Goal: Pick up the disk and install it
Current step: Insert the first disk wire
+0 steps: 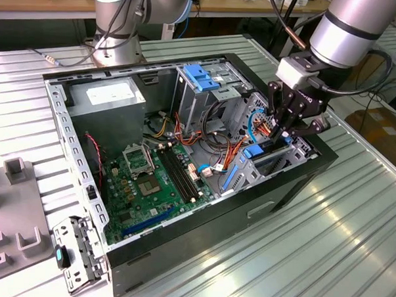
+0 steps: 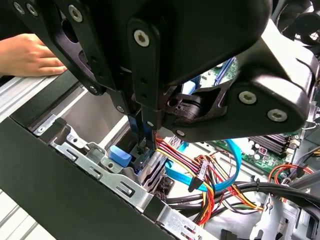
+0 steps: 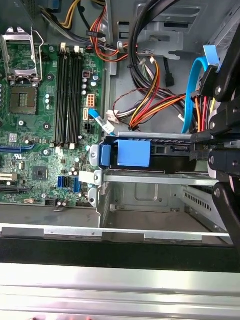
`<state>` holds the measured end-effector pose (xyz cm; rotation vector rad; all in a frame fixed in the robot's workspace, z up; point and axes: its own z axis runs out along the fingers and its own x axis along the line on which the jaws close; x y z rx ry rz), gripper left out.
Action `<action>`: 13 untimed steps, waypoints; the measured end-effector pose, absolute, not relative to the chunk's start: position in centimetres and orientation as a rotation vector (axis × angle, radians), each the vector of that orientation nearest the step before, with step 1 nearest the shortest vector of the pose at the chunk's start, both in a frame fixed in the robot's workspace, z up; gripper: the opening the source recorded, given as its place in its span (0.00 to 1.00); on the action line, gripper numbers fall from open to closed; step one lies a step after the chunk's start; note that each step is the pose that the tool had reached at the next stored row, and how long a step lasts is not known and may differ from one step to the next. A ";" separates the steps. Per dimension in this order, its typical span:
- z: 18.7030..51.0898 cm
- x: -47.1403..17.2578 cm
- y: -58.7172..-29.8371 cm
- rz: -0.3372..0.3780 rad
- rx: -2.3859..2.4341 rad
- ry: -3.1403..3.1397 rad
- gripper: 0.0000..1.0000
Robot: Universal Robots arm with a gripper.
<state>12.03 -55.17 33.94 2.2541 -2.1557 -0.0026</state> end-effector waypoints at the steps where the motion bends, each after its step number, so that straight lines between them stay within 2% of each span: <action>1: 33.9 12.0 -55.2 -0.003 2.254 -2.156 0.17; 7: 34.1 12.0 -55.2 -0.004 2.255 -2.157 0.18; 8: 34.5 12.0 -55.2 -0.002 2.254 -2.156 0.24; 11: 35.3 12.0 -55.2 -0.003 2.255 -2.157 0.24; 12: 35.3 12.0 -55.2 -0.002 2.255 -2.157 0.23; 13: 35.3 12.0 -55.2 -0.002 2.255 -2.156 0.16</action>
